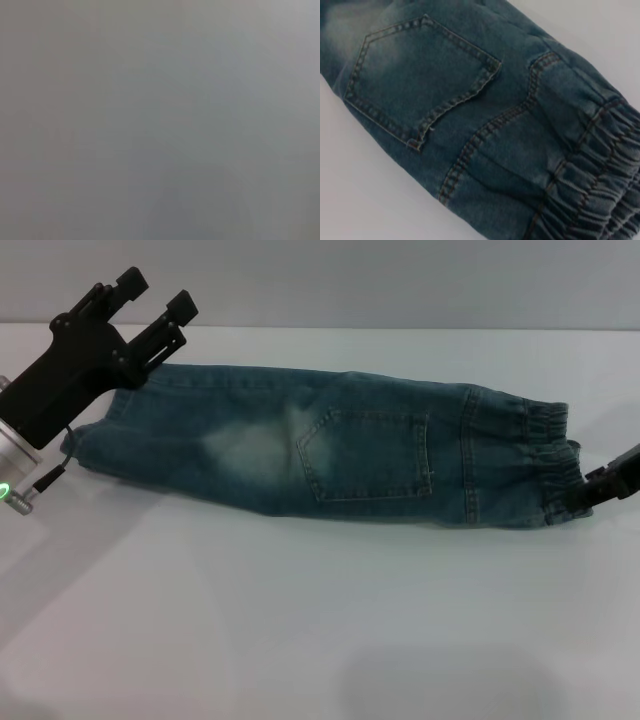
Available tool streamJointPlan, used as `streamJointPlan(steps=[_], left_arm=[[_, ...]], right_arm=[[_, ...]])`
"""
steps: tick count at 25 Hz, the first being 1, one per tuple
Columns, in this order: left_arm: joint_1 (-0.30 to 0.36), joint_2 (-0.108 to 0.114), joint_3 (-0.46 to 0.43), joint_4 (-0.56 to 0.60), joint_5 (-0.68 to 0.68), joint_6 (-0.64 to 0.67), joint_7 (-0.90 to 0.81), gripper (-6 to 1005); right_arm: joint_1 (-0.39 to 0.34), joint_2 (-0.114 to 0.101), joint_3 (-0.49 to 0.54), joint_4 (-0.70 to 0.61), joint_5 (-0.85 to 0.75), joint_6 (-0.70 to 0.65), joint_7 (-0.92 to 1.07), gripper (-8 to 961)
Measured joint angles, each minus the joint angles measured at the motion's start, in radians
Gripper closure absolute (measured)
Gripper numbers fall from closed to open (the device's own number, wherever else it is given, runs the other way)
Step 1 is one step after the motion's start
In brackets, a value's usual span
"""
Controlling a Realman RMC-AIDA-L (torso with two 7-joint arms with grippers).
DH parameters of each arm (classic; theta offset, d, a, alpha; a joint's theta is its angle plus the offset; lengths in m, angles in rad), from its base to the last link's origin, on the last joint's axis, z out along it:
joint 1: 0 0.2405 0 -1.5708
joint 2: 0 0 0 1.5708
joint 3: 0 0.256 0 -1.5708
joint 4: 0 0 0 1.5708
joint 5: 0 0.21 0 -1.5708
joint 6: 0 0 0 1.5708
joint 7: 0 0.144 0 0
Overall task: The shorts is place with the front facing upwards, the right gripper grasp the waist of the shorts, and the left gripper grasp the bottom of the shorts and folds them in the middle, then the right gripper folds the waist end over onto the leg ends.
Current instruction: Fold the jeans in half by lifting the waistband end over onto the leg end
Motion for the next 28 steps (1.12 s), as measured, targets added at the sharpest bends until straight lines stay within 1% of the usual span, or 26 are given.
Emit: streamJointPlan(steps=[4, 9, 19, 28], left_arm=[[0.0, 0.001, 0.0, -0.01, 0.0, 0.013, 0.004, 247], [0.001, 0.001, 0.001, -0.011, 0.001, 0.014, 0.014, 247], [0.009, 0.002, 0.0, -0.012, 0.001, 0.019, 0.015, 247], [0.01, 0.002, 0.001, -0.012, 0.001, 0.022, 0.015, 247]], right_arm=[[-0.001, 0.002, -0.015, 0.008, -0.001, 0.03, -0.002, 487], [-0.001, 0.015, -0.033, 0.013, 0.0, 0.058, -0.002, 493], [-0.003, 0.04, -0.039, 0.02, 0.005, 0.086, -0.015, 504], [-0.012, 0.042, -0.039, 0.021, 0.04, 0.096, -0.028, 515]])
